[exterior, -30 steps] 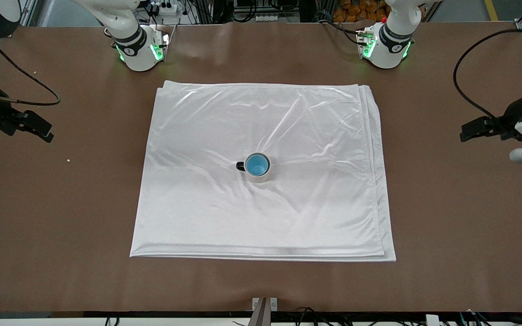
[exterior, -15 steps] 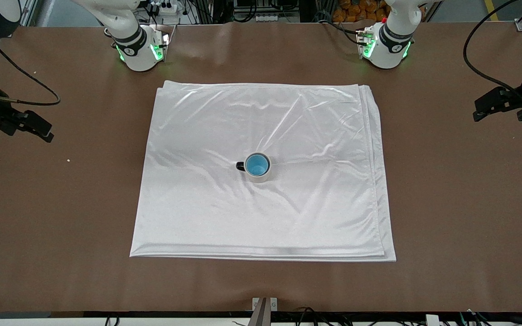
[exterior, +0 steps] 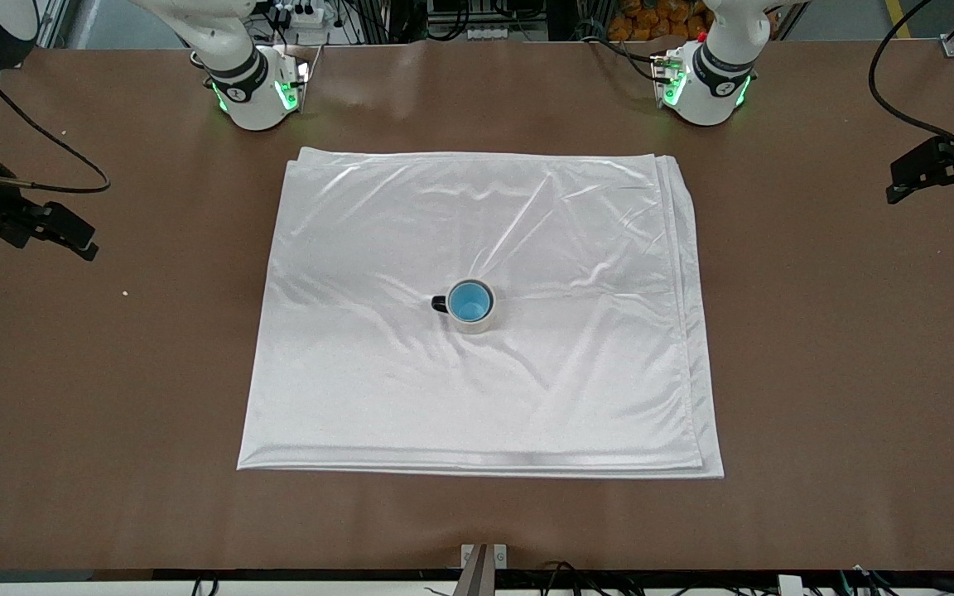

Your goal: Place blue cup into white mug on cloth

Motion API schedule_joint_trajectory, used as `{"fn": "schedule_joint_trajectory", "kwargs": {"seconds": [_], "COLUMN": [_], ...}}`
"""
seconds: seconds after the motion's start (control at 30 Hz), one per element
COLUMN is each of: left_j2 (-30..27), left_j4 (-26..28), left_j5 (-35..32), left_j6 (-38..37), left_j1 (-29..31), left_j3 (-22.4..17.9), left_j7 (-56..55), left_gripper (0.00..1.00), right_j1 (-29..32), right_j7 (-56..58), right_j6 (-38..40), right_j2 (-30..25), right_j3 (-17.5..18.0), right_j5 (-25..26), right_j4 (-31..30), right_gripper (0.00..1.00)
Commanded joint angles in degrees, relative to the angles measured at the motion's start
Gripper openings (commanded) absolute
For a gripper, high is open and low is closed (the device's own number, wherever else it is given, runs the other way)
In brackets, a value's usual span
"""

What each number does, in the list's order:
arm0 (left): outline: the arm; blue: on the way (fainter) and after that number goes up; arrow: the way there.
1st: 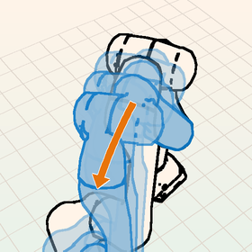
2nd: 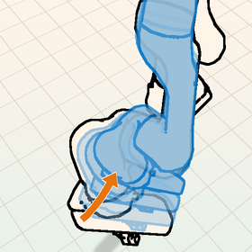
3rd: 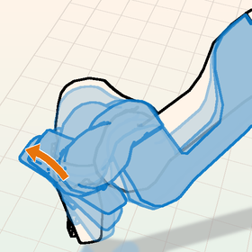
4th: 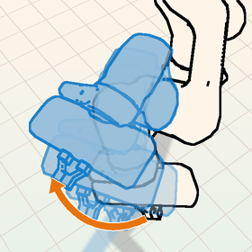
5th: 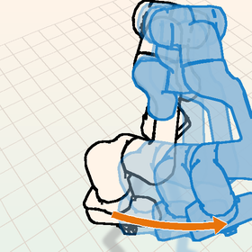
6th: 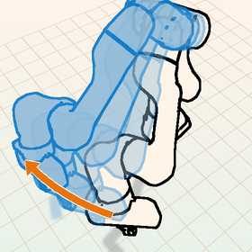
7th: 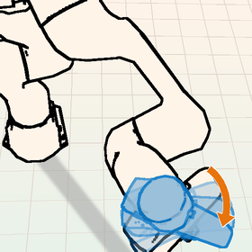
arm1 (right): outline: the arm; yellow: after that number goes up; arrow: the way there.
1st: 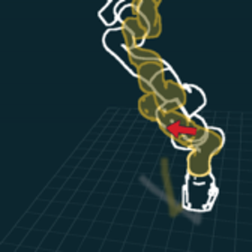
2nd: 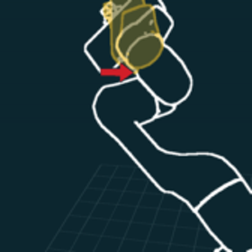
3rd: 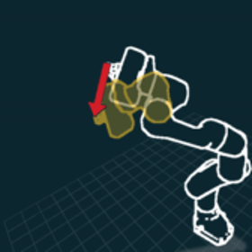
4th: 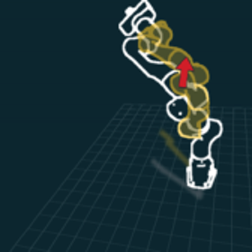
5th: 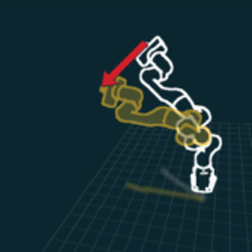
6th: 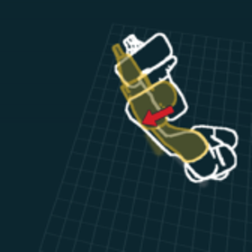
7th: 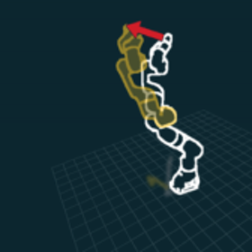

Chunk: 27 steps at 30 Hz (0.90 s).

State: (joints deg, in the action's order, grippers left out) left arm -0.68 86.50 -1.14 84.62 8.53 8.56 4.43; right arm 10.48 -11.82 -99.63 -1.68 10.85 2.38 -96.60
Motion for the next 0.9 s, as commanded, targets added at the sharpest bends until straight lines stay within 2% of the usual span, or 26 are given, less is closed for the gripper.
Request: {"fn": "schedule_joint_trajectory", "kwargs": {"seconds": [0.0, 0.87], "left_j2": [-3.27, -4.15], "left_j4": [2.79, 4.73], "left_j5": [2.63, 2.45], "left_j6": [0.46, 2.74], "left_j1": [-0.62, -0.71], "left_j3": [-2.41, -2.41], "left_j7": [1.11, 0.84], "left_gripper": [1.0, 1.0], "right_j1": [0.06, -0.02], "right_j7": [-0.48, -0.48], "right_j6": [0.05, -0.13], "right_j2": [0.01, 0.27], "right_j3": [0.04, 0.13], "right_j5": [-0.98, -0.98], "right_j4": [0.45, 0.45], "right_gripper": [1.0, 1.0]}}
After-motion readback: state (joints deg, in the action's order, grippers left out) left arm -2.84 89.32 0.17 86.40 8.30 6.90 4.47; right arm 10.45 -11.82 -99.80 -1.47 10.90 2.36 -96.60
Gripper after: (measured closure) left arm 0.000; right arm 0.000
